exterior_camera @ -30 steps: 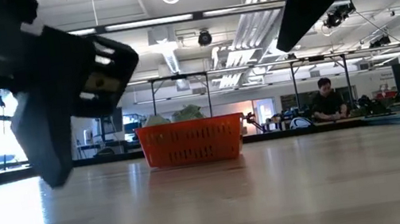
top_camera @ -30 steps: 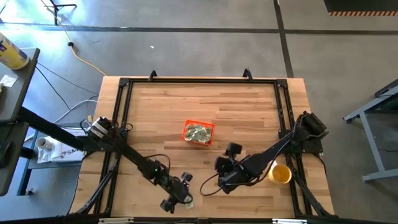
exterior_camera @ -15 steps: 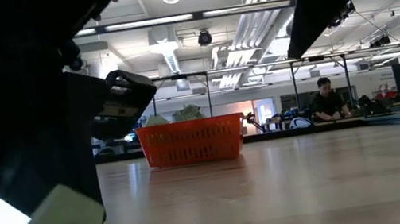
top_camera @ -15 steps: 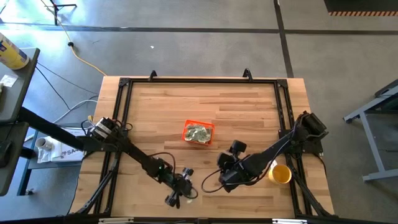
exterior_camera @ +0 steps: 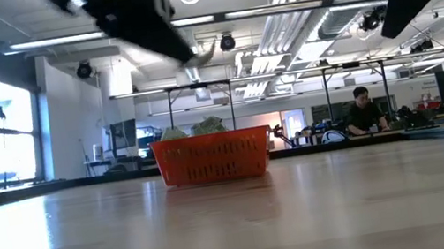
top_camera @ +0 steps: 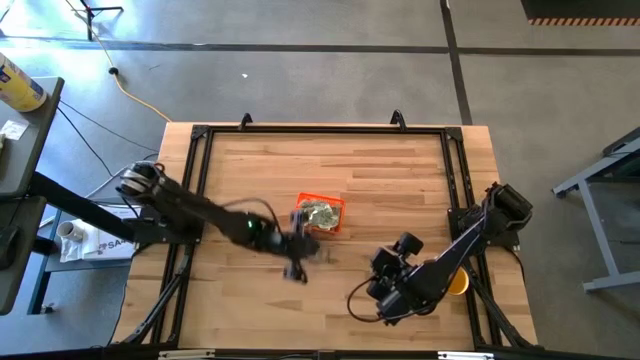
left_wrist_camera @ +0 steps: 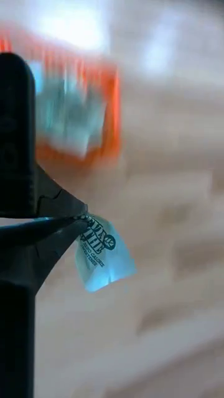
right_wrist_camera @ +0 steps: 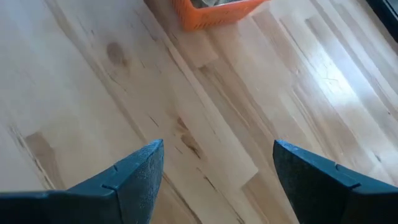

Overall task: Pick and place Stevia / Truvia into bins
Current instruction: Put the light green stevia packet into the orange bin, then return to Home Position

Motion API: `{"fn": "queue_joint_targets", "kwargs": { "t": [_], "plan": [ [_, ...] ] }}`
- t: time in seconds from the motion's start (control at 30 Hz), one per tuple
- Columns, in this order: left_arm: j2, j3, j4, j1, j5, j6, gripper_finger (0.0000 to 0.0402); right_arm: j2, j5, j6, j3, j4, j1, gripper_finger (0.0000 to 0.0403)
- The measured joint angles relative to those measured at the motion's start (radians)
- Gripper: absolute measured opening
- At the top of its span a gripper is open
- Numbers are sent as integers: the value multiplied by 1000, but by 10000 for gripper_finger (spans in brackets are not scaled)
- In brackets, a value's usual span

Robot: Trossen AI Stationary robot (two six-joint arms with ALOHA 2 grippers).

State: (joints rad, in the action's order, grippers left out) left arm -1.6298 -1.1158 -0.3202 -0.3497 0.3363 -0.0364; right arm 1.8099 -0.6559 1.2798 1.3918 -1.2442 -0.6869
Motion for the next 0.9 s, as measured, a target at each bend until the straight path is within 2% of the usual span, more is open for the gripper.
{"fn": "queue_joint_targets", "kwargs": {
  "t": [0.07, 0.17, 0.23, 0.3, 0.4, 0.57, 0.73, 0.9],
  "plan": [
    [28, -16, -11, 62, 46, 33, 32, 0, 2, 3, 0, 1, -7, 291],
    [19, -19, -18, 191, 38, 59, 34, 0, -5, 3, 0, 3, -9, 291],
    [-9, -16, -15, 278, -28, 58, 44, 0, -6, 3, 0, 3, -8, 291],
    [-35, -21, 11, 351, -145, 49, 57, 0, -4, 3, 0, 6, -8, 291],
    [-71, -20, 18, 403, -233, 21, 79, 0, -5, 4, 0, 8, -8, 291],
    [-78, -21, 27, 407, -235, 6, 116, 1, 6, 7, 0, 13, -8, 291],
    [-39, -23, 19, 361, -147, 6, 164, 1, -3, 0, 0, 15, -8, 291],
    [47, -144, -112, 288, -157, -95, 208, 1, -10, -5, 0, 34, 0, 291]
  ]
}}
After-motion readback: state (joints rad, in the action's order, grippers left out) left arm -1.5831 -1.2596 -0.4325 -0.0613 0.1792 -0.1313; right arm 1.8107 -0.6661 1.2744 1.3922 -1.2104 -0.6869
